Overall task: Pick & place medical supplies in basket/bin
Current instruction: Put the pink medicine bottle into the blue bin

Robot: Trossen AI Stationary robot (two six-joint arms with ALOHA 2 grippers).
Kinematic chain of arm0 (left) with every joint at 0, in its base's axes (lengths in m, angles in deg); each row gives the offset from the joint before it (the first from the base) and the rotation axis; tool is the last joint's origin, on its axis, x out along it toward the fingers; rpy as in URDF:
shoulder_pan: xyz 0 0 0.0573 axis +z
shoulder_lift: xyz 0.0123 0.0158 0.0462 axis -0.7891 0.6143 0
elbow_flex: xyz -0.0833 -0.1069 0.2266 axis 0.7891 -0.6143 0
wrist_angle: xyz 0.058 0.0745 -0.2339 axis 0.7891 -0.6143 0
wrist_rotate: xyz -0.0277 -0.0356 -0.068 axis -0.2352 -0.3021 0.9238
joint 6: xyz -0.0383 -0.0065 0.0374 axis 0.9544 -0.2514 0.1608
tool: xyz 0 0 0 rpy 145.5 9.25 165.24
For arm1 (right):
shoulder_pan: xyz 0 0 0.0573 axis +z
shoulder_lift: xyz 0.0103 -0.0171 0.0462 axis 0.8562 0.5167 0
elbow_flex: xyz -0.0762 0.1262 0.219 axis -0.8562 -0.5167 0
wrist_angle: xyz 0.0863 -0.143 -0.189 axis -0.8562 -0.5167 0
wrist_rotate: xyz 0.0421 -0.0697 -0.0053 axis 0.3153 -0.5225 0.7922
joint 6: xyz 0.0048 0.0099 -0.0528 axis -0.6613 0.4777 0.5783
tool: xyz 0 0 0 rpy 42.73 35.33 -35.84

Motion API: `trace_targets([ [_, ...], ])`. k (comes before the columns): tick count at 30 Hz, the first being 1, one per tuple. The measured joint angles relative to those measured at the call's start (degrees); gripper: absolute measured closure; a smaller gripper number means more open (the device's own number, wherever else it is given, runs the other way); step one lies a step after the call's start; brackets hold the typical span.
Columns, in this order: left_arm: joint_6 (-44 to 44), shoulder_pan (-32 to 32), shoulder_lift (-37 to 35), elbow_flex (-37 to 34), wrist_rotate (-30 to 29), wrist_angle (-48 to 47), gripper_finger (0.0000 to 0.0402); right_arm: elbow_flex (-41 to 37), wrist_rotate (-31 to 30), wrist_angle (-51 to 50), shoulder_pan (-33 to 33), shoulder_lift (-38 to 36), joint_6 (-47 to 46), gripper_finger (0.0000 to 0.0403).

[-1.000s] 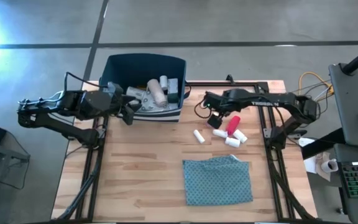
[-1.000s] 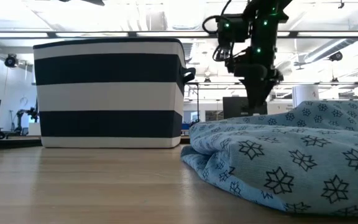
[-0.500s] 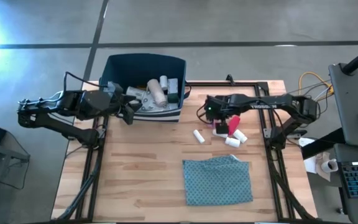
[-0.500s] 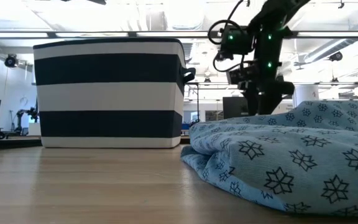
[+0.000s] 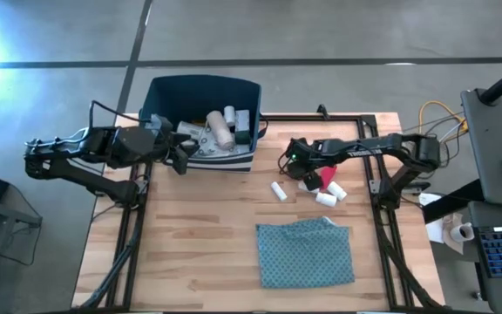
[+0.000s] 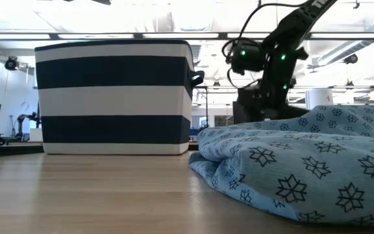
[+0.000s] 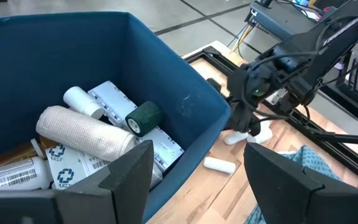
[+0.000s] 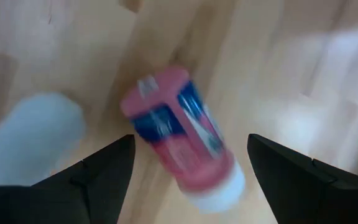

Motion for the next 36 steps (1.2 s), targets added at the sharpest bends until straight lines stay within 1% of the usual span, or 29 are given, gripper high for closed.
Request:
trace_targets([
  [3, 0.0, 0.0, 0.0, 0.0, 0.0, 0.0, 0.0171, 0.5, 2.2, 1.0, -0.1, 3.0, -0.2, 0.0101],
  [5, 0.0, 0.0, 0.0, 0.0, 0.0, 0.1, 0.0171, 1.5, 2.3, 0.8, -0.1, 4.9, -1.6, 0.0101],
  [9, 0.0, 0.0, 0.0, 0.0, 0.0, 0.4, 0.0171, 4.7, 2.0, -2.9, -0.3, 7.7, -8.1, 0.0103],
  [12, 0.0, 0.0, 0.0, 0.0, 0.0, 0.4, 0.0171, 7.0, 2.3, -6.0, -0.7, 8.9, -12.9, 0.0118],
  [14, 0.0, 0.0, 0.0, 0.0, 0.0, 0.5, 0.0171, 7.7, 3.1, -6.8, -1.3, 9.3, -14.8, 0.0138],
  [17, 0.0, 0.0, 0.0, 0.0, 0.0, 0.6, 0.0171, 8.4, 5.5, -7.0, -2.3, 9.6, -18.1, 0.0180],
  [19, 0.0, 0.0, 0.0, 0.0, 0.0, 0.6, 0.0171, 9.4, 6.5, -6.9, -2.8, 9.8, -22.8, 0.0212],
  [22, 0.0, 0.0, 0.0, 0.0, 0.0, 0.6, 0.0171, 11.3, 10.4, -10.6, -3.8, 9.5, -31.2, 0.0252],
  [25, 0.0, 0.0, 0.0, 0.0, 0.0, 0.6, 0.0171, 13.2, 14.7, -12.0, -4.2, 8.0, -36.8, 0.0254],
  [29, 0.0, 0.0, 0.0, 0.0, 0.0, 0.6, 0.0171, 15.9, 19.7, -13.0, -4.1, 3.9, -38.7, 0.0253],
  [32, 0.0, 0.0, 0.0, 0.0, 0.0, 0.6, 0.0171, 19.1, 20.7, -15.8, -4.1, 1.0, -43.4, 0.0236],
  [36, 0.0, 0.0, 0.0, 0.0, 0.0, 0.6, 0.0171, 24.6, 22.0, -15.1, -3.9, -3.3, -50.2, 0.0225],
])
